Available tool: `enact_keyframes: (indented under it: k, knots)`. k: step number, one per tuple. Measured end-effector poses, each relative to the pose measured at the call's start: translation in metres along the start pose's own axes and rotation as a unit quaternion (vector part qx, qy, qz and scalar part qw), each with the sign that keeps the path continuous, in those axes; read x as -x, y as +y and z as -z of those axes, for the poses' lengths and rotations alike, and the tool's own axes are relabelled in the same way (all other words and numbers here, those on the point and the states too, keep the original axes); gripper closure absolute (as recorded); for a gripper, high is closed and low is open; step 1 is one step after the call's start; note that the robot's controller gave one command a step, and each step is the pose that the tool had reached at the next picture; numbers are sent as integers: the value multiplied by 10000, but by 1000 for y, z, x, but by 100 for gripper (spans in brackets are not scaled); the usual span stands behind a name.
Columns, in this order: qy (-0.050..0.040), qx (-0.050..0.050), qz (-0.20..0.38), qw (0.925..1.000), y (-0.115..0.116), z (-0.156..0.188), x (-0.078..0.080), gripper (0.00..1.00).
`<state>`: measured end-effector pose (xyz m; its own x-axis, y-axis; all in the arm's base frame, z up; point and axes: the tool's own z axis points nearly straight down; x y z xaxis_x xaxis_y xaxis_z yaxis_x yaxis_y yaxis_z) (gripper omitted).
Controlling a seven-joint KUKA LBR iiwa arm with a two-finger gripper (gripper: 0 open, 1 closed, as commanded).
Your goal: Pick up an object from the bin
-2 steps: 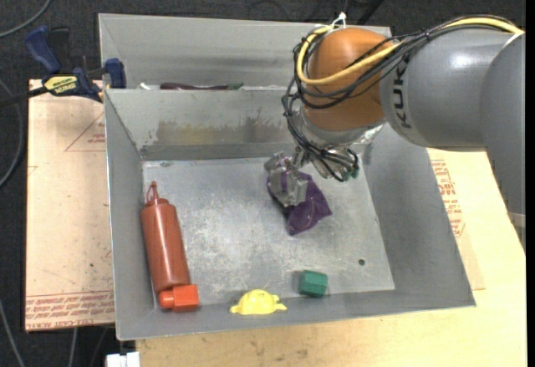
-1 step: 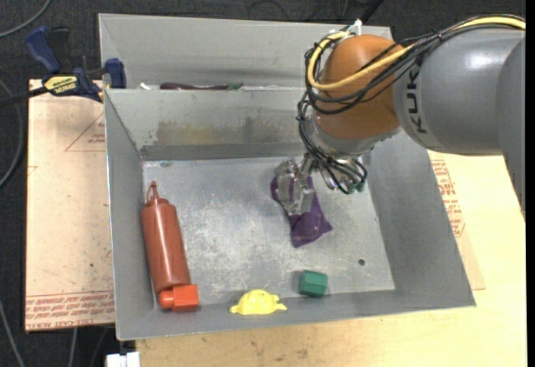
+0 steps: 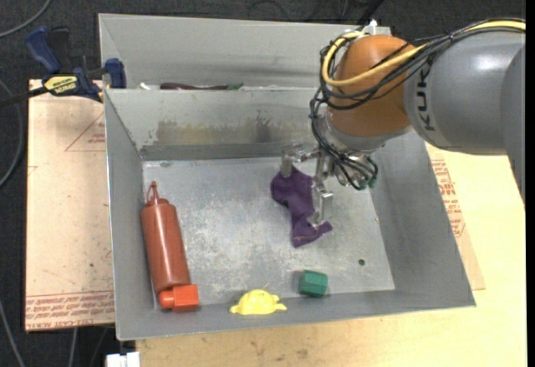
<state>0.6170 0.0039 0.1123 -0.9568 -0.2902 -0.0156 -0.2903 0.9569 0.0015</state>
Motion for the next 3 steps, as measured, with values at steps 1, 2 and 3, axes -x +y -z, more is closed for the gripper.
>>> enact_keyframes:
  k: [1, 2, 3]
  knots:
    - [-1, 1, 1, 10000, 0, 0, 0, 0]
    - [-10, 4, 1236, 9923, 7, -40, 0, 100]
    - [-11, 7, 1235, 9923, 7, -40, 0, 100]
